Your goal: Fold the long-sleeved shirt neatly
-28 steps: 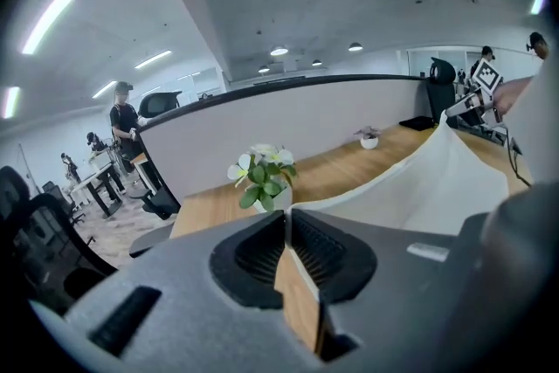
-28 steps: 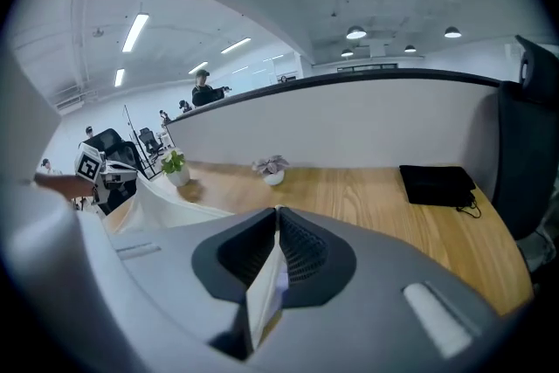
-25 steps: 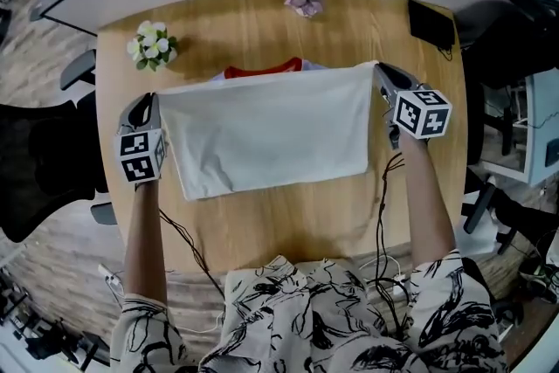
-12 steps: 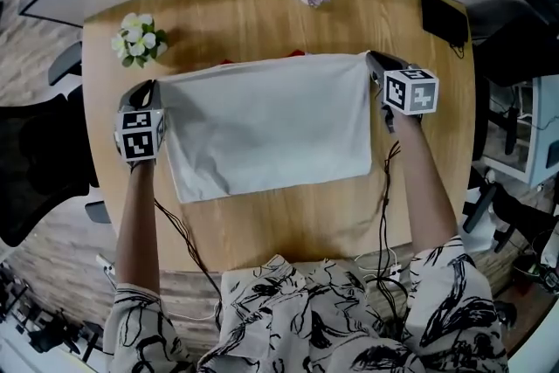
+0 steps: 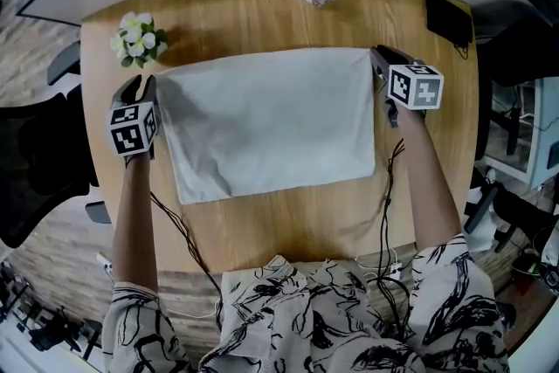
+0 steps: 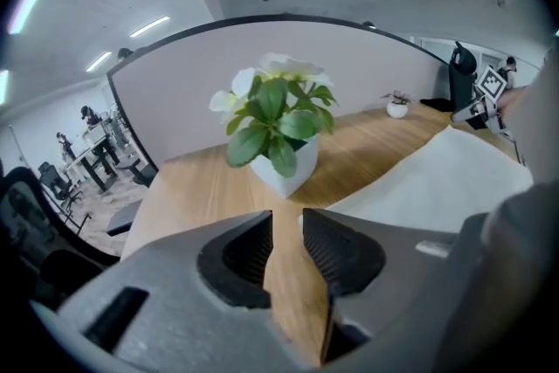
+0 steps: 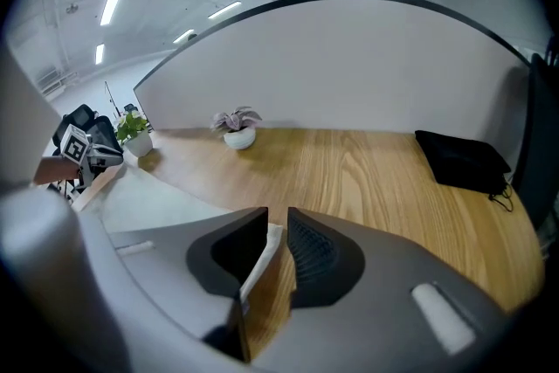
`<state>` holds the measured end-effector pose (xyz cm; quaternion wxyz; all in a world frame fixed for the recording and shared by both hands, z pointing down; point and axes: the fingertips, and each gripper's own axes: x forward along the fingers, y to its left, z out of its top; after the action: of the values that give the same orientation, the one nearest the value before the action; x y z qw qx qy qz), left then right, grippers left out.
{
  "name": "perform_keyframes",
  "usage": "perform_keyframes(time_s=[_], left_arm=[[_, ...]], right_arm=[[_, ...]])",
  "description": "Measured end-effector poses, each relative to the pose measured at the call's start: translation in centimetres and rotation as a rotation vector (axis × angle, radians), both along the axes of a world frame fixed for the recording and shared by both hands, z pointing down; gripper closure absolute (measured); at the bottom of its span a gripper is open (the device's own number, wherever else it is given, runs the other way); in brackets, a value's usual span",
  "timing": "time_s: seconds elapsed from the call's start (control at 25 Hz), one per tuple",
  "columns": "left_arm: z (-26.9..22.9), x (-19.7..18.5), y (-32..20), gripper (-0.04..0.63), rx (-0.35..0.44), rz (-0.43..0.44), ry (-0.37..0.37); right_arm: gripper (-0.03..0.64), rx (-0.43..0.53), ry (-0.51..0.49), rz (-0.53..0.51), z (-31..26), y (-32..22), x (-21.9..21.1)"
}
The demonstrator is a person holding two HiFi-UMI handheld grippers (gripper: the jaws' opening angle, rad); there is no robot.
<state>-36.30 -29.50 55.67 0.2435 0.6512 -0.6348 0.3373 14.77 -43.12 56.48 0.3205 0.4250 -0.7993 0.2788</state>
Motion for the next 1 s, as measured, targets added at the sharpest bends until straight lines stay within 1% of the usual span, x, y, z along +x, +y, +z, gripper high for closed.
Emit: perform_keyframes(time_s=[0.08,0.2,0.32,0.48,0.6,0.72,0.8,1.0], left_arm=[[-0.4,-1.2,0.3,0.479,0.019,-0.022,-0.024],[-1.1,-1.6,1.5,0.477,0.036,-0.009,-0.034],[-2.3,-0.3,3.0,0.465,0.056,0.031,-0.039],[-4.4,2.0,5.7,0.442,0.092,0.069,-0.022],[-6.1,3.3,8.1,0.431,0.113,0.075,-0.009],[-7.3,4.5,11.0,0.422,0.112,0.075,0.021],[-7.2,5.4,13.5,0.416,0.093,0.069,0.052],[-4.9,7.5,20.4,0.41,0.006,0.036,0.121]], right_arm=[[0.518,0.021,-0.001,0.006,-0.6,0.1,0.6],[0.499,0.061,-0.016,0.019,-2.0,0.7,1.3],[0.483,0.112,-0.05,0.018,-4.0,1.8,1.4],[0.456,0.156,-0.083,-0.02,-6.5,4.6,0.9],[0.442,0.151,-0.088,-0.056,-7.6,7.6,0.8],[0.433,0.131,-0.088,-0.073,-8.0,11.3,1.3],[0.426,0.107,-0.099,-0.07,-7.9,14.2,1.8],[0.404,0.037,-0.122,-0.077,-6.5,21.2,2.4]])
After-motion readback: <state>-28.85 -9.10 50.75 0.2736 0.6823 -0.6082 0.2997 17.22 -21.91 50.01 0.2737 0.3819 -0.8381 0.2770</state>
